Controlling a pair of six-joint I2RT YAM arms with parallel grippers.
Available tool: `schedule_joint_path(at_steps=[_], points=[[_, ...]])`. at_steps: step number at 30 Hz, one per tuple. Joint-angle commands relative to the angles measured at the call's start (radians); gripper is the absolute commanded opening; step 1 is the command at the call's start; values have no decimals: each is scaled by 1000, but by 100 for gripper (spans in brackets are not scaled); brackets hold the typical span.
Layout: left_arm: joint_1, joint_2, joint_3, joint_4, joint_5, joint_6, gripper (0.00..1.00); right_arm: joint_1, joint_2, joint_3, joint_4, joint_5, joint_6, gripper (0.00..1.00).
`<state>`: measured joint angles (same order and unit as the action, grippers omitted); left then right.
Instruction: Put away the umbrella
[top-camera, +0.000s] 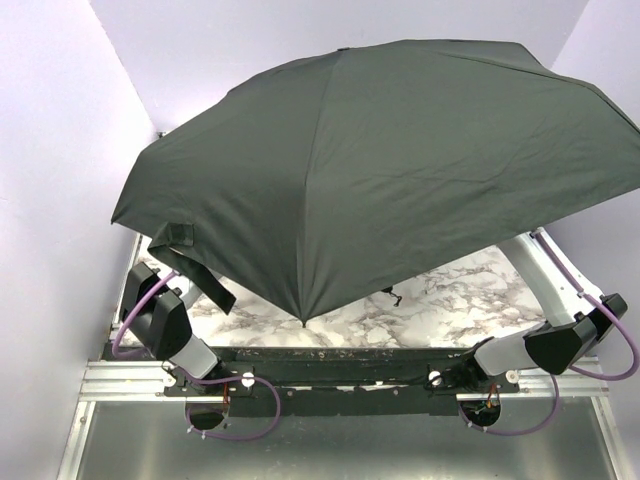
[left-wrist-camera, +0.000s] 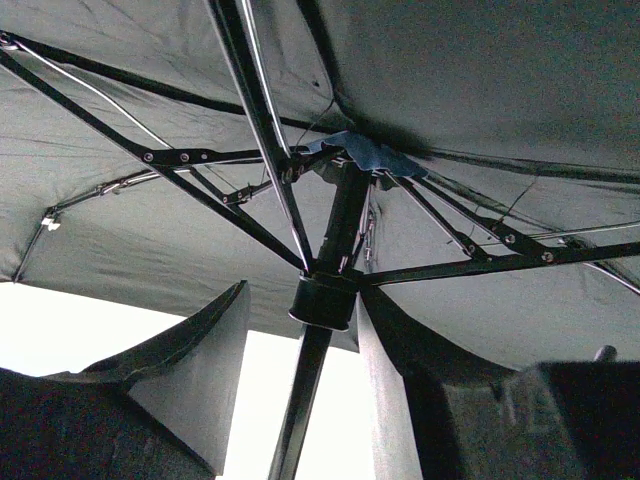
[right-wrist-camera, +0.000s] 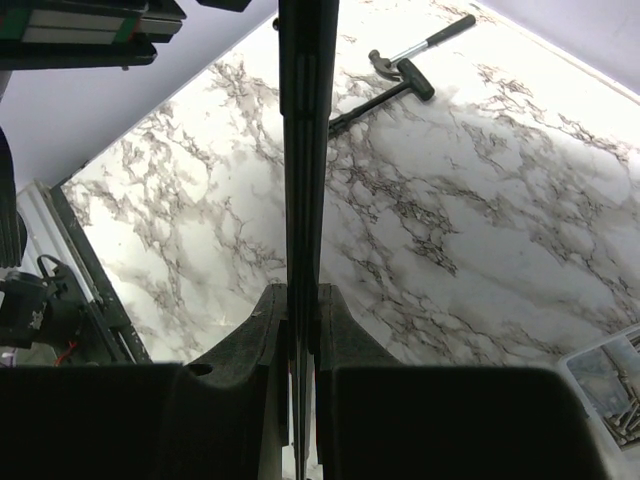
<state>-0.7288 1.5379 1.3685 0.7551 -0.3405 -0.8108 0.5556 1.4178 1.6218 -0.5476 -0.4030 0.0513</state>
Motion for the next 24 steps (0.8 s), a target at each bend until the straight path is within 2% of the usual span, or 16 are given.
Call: schedule_joint_path(at_steps=[1,4,7,9,12,20,24], points=[[-5,26,54,-40,-11,48,47,9,-42,8,50,15,-24,0],[-5,40,80,-49,-15,58,43,10,-42,7,51,17,-25,0],[-7,49,98,-60,-30,62,33,10,-44,5,51,22,-27,0],[-7,50,100,-61,-38,66,24,10,-46,6,52,27,-29,0],[-7,48,105,-65,-40,77,0,10,-50,2,51,35,-33,0],[-6,41,87,-56,-17,64,0,13,-61,-15,61,60,-41,0],[0,43,72,-20,70,32,0,13,-74,-24,69,84,-71,0]])
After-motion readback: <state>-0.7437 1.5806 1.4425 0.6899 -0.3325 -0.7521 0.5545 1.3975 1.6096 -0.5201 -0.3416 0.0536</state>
